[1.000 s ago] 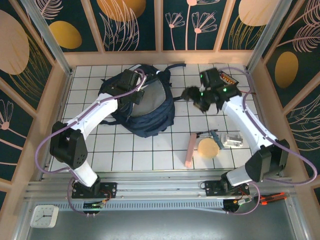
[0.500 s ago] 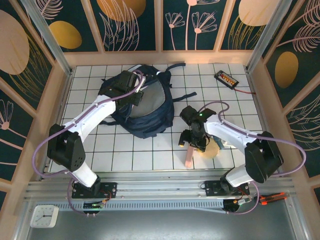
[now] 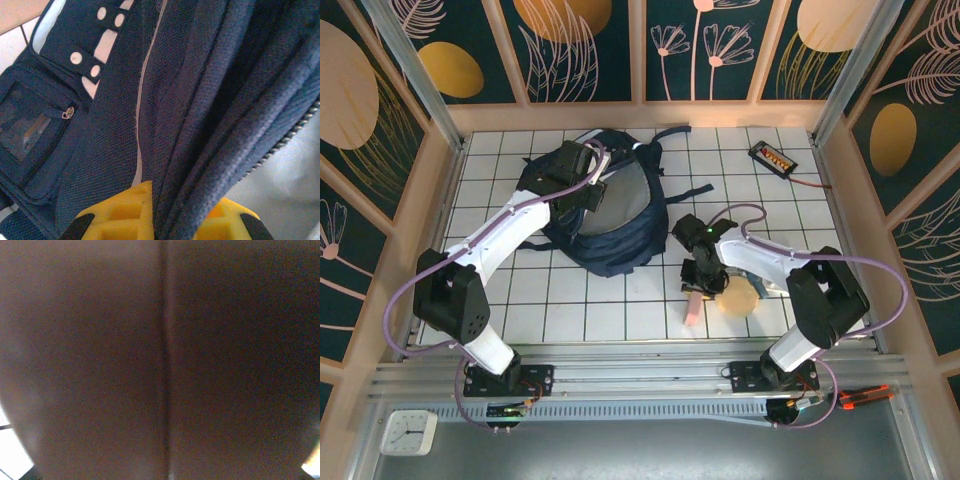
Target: Pack the student bag
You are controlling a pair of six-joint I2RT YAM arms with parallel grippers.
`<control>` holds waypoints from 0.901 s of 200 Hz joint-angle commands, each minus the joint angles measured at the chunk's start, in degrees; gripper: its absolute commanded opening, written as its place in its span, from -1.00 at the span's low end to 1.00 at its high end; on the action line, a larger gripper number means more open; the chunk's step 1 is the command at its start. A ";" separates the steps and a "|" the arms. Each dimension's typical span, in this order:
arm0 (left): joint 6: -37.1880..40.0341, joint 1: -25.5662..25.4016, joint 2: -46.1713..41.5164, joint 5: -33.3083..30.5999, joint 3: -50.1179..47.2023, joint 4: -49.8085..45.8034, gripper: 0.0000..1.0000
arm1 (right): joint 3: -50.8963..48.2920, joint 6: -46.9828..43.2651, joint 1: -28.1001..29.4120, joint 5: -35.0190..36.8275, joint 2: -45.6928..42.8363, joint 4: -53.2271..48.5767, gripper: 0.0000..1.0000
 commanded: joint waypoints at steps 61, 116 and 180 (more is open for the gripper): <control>-5.71 0.30 -1.73 7.53 7.68 0.70 -1.00 | 12.79 6.54 -7.42 -19.30 -6.34 29.83 -0.67; -7.11 0.30 -1.82 9.11 8.26 1.20 -1.00 | 30.12 9.58 -9.77 -21.12 15.96 41.21 -0.66; -11.20 0.33 0.54 8.96 11.29 4.15 -1.00 | 44.60 15.26 -6.62 -20.08 34.37 48.23 -0.63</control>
